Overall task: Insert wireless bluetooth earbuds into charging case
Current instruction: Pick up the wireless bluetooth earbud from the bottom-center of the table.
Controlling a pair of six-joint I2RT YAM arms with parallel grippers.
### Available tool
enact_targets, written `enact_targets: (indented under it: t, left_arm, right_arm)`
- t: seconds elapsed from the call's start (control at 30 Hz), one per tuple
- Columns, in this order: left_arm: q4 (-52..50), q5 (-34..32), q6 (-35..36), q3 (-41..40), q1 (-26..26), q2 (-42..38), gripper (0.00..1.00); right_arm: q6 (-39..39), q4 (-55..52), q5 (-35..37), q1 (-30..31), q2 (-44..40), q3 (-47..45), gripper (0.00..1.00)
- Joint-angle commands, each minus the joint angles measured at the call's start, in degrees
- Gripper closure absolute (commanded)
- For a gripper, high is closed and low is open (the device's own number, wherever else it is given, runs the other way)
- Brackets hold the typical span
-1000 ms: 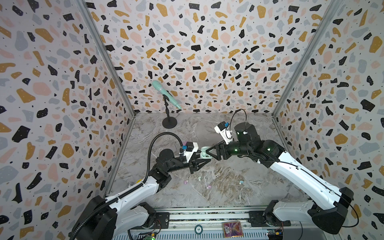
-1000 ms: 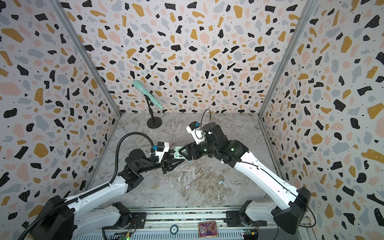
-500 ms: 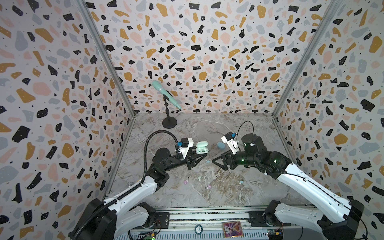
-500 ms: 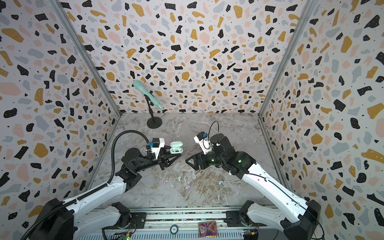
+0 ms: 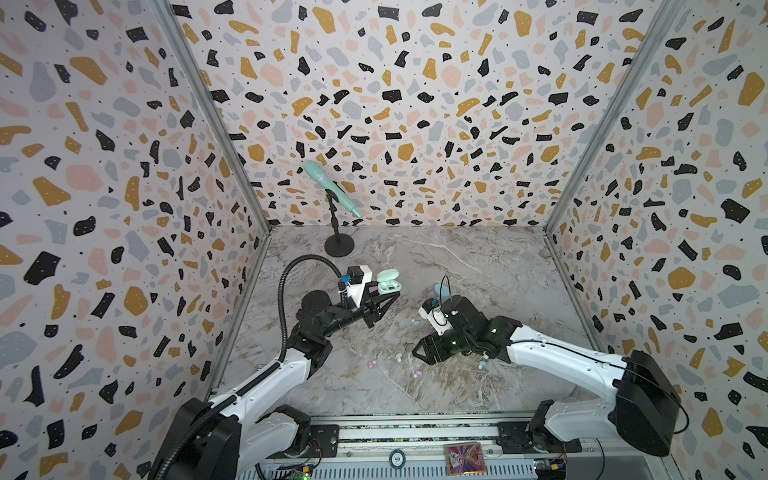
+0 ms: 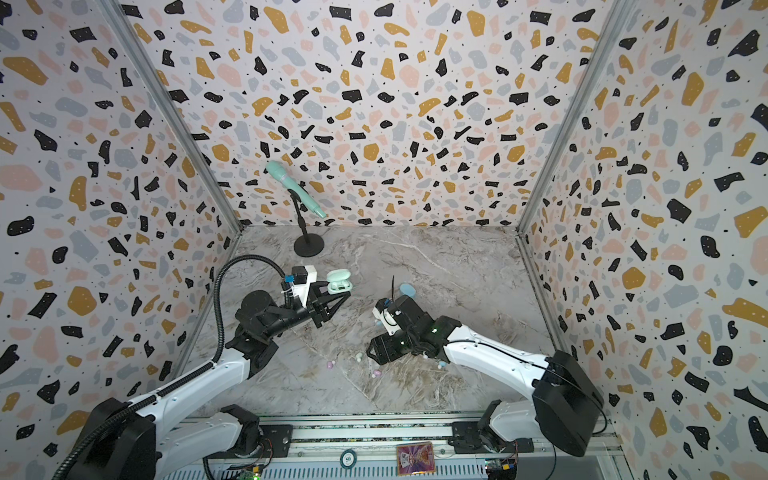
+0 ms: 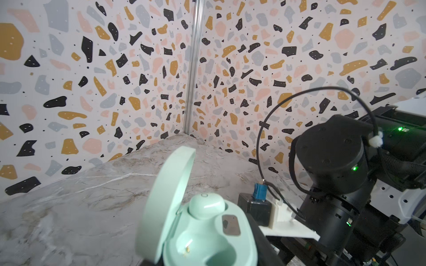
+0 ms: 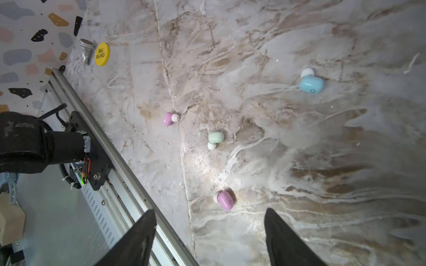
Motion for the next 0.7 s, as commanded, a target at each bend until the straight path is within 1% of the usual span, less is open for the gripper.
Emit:
enact_targets:
  t: [0.0, 0.03, 0.13, 0.23, 0.33, 0.47, 0.67]
  left_arm:
    - [4.74, -0.66, -0.37, 1.15, 1.50, 0.82, 0.67]
    - [5.26, -0.78, -0.46, 1.24, 1.92, 1.17, 0.67]
    - [6.81, -1.14, -0.75, 1.43, 2.64, 2.13, 0.67]
    - [9.83, -1.94, -2.04, 1.12, 3.19, 3.23, 0.67]
    - [12.68, -2.51, -3.34, 0.80, 3.33, 4.14, 0.67]
    - [13.83, -2.66, -3.71, 0.78, 3.40, 4.61, 0.67]
    - [14.59, -3.61, -3.56, 0.06, 3.61, 3.68, 0.67]
  right_arm:
    - [7.05, -1.65, -2.44, 0.05, 4.50, 5.39, 0.29]
    - [9.42, -1.50, -3.55, 0.01, 6.02, 6.10, 0.30]
    - [15.73, -3.32, -3.32, 0.60, 10.08, 9.53, 0.33]
    - [20.08, -4.13, -4.37, 0.83, 14.29, 12.73, 0.36]
    - [23.50, -6.18, -2.07, 1.59, 17.17, 15.27, 0.39]
    - [27.93, -11.08, 1.09, 1.89, 20.59, 18.44, 0.43]
    - [35.86, -12.51, 7.57, 4.01, 22.68, 21.22, 0.45]
